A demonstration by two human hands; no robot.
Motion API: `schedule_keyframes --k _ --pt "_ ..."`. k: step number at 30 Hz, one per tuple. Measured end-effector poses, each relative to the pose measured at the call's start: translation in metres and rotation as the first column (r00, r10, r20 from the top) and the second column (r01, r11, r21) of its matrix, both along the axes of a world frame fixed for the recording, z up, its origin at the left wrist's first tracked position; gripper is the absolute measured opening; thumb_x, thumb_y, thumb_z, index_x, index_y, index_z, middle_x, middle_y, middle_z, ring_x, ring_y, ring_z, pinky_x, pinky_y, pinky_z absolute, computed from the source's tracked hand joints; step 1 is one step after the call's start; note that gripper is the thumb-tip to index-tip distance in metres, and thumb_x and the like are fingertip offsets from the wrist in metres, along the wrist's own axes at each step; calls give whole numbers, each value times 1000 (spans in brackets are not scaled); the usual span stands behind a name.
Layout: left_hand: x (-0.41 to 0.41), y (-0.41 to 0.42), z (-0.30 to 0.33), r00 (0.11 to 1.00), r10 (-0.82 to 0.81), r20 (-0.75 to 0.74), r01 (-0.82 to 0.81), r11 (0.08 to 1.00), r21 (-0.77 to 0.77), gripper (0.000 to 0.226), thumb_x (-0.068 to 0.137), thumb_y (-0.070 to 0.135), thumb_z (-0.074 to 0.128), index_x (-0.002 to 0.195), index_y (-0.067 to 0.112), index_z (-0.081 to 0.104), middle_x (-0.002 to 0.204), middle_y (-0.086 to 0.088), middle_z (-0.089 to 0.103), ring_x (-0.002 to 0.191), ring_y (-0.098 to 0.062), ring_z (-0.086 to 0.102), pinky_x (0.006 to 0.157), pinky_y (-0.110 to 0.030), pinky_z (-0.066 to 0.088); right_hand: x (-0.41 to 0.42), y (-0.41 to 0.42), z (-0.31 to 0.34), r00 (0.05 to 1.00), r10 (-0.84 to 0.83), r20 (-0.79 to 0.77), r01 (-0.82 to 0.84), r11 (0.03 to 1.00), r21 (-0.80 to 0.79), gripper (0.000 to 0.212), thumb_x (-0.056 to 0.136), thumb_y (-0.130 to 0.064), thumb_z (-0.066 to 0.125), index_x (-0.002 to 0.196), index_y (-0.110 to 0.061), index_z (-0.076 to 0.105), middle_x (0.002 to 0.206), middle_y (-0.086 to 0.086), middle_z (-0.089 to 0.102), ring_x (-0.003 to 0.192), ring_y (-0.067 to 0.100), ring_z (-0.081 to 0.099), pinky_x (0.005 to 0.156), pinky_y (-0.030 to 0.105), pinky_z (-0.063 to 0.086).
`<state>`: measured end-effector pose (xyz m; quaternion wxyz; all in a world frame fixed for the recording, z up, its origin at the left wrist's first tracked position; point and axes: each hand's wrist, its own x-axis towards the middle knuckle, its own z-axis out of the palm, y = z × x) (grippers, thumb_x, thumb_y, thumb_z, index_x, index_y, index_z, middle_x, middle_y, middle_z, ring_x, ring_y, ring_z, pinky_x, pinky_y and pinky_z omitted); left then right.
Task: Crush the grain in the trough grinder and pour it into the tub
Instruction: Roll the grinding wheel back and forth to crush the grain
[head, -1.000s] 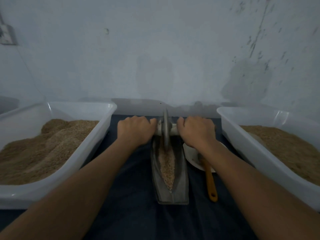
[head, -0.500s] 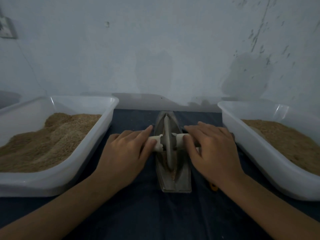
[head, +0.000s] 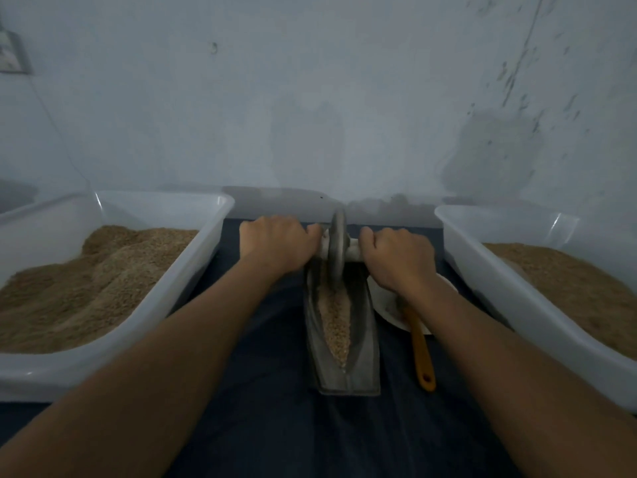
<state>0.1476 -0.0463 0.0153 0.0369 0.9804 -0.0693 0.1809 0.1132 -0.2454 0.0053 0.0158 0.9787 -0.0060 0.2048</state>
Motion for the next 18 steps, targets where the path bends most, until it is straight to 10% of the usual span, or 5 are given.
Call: schedule_keyframes --k 6,11,18 --pt "-42 20 -21 979 -160 130 141 979 145 21 104 36 30 102 20 43 80 2 49 64 -23 43 58 -37 37 -32 2 -6 976 90 197 -84 996 -40 55 107 -40 18 76 -20 59 67 -6 53 65 21 51 68 38 40" --pt "-98 43 -38 945 -242 221 258 965 -47 60 107 57 18 146 31 55 111 8 75 98 -19 69 80 -40 53 -88 -5 -25 908 237 345 -272 961 56 41 106 -48 33 110 -31 70 103 -13 72 105 13 64 88 37 42" --pt "-121 50 -44 909 -300 290 331 941 -66 58 107 56 28 143 24 60 117 6 75 103 -18 70 82 -40 54 -103 -6 -29 837 317 446 -385 920 69 34 104 -47 43 115 -32 71 115 -15 71 121 11 60 98 39 42"
